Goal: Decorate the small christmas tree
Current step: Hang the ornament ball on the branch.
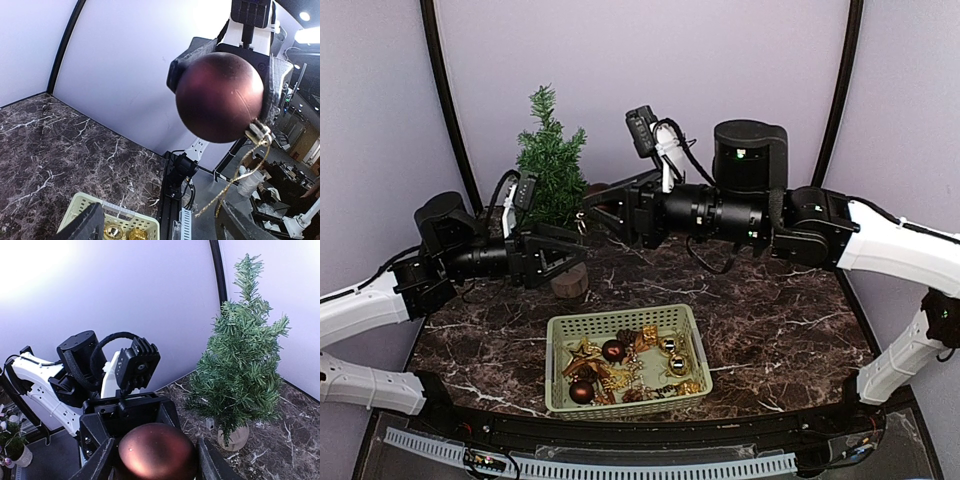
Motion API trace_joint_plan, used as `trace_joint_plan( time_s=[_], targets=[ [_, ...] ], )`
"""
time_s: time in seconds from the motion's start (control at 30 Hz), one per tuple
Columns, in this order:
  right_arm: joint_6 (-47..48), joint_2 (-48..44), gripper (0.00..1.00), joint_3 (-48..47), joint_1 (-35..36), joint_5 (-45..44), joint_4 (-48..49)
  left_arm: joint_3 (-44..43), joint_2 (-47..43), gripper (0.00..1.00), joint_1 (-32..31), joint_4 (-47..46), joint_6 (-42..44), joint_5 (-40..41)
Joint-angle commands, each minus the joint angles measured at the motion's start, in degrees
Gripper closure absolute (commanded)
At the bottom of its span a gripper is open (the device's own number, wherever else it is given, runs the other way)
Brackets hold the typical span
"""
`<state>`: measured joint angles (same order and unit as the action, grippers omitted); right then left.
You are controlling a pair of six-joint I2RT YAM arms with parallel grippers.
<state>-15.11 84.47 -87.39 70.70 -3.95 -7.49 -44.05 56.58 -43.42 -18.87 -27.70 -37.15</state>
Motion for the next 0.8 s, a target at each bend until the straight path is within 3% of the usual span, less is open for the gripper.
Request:
trace_joint_plan(
  time_s=[0.0,0.07,0.27,0.53,0.67,0.77],
  targets=[
    [0.30,-0.33,0.56,-1.12,-0.49,3.71,3.85,-0.84,0.89,0.23,-0.58,-7.07,-1.58,-4.48],
    [0.21,-0.31,0.56,-0.96,-0.49,3.69,4.12,-0.93,1.27,0.28,-0.80,-8.25,-1.75,-5.92],
    [0.09,-0.30,0.56,-0.85,-0.72,3.28,3.94,0.52,0.99,0.60,-0.91,-11.96,-3.94,-7.18],
    [-0.33,-0.58,0.56,0.02,-0.97,1.83,4.01,3.10,-1.66,0.92,-0.95,-12.69,-5.07,-5.81],
    [-0.41,-0.57,0.57,0.42,-1.05,1.54,4.05,3.83,-2.89,1.00,-0.99,-11.89,-4.93,-4.38],
    [-0.49,-0.60,0.57,0.71,-1.11,0.87,4.13,3.95,-3.59,1.00,-1.03,-11.10,-4.77,-3.30]
  ],
)
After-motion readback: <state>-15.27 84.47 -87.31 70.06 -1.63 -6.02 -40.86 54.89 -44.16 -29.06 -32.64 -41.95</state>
